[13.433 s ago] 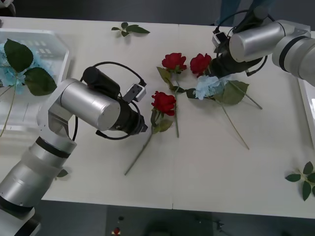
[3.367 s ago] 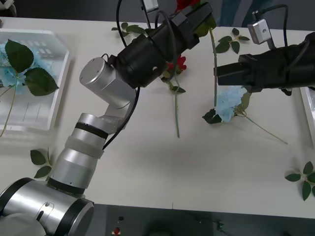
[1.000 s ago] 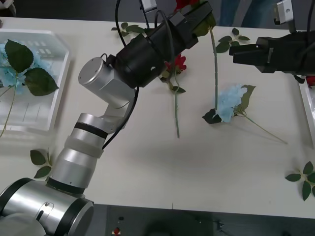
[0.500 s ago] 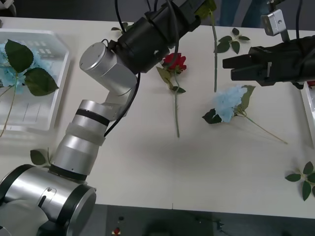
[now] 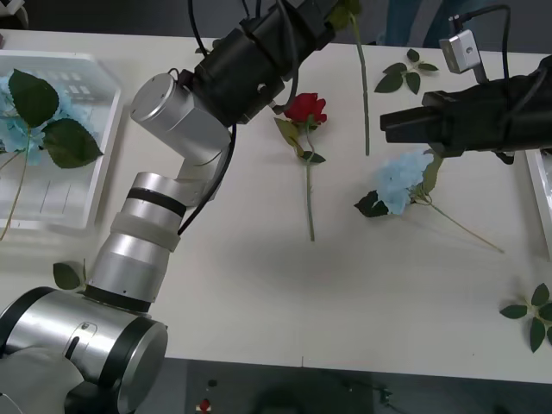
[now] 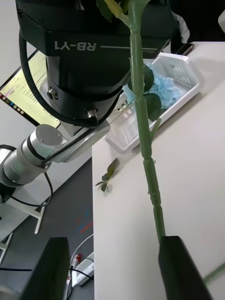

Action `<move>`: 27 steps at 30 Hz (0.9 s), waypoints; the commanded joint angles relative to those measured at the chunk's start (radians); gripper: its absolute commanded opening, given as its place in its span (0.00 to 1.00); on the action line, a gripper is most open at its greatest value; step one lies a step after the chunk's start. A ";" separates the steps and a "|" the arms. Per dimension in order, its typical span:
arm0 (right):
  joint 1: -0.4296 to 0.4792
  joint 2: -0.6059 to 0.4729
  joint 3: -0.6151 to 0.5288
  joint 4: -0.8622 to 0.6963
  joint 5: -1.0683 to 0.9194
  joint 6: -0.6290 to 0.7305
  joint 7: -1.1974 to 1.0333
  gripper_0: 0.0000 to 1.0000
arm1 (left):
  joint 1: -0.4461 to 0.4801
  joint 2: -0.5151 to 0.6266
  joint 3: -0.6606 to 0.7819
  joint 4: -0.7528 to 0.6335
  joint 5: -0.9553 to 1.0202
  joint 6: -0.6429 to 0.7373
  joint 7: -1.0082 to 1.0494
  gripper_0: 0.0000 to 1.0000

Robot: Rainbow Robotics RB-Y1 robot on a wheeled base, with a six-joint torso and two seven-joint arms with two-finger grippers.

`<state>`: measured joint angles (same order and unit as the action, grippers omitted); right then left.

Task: Put the red flowers into the right box and the blue flowers into the left box

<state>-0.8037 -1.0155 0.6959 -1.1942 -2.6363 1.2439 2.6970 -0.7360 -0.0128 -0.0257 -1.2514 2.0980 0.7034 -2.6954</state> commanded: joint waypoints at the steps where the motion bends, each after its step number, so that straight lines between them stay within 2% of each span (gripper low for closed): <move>1: -0.026 0.002 -0.006 -0.027 0.001 -0.006 0.008 0.00 | -0.034 -0.005 -0.005 -0.008 -0.019 0.028 0.012 0.00; 7: -0.026 0.014 0.007 -0.028 0.002 -0.023 0.008 0.00 | -0.033 -0.005 -0.019 -0.008 -0.082 0.065 0.014 0.00; 8: -0.026 0.015 0.011 -0.028 0.004 -0.031 0.008 0.09 | -0.031 -0.005 -0.019 -0.008 -0.093 0.067 0.014 0.00; 9: -0.026 0.015 0.014 -0.028 0.006 -0.035 0.008 0.28 | -0.028 -0.005 -0.019 -0.008 -0.098 0.067 0.014 0.00; 10: -0.026 0.015 0.017 -0.030 0.010 -0.041 0.008 0.68 | -0.025 -0.005 -0.017 -0.010 -0.098 0.067 0.012 0.00; 11: -0.026 0.015 0.014 -0.036 0.018 -0.047 0.008 0.96 | -0.022 -0.005 -0.016 -0.008 -0.095 0.068 0.012 0.00; 12: -0.026 0.015 0.017 -0.038 0.021 -0.049 0.008 1.00 | -0.022 -0.005 -0.014 -0.010 -0.092 0.070 0.011 0.00; 27: -0.026 0.064 0.047 -0.042 0.036 -0.081 0.008 1.00 | -0.002 -0.005 -0.019 -0.010 -0.046 0.269 0.120 0.00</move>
<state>-0.8037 -0.9613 0.7338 -1.2150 -2.5975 1.1717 2.6970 -0.7356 -0.0128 -0.0277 -1.2403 2.0448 0.9502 -2.6392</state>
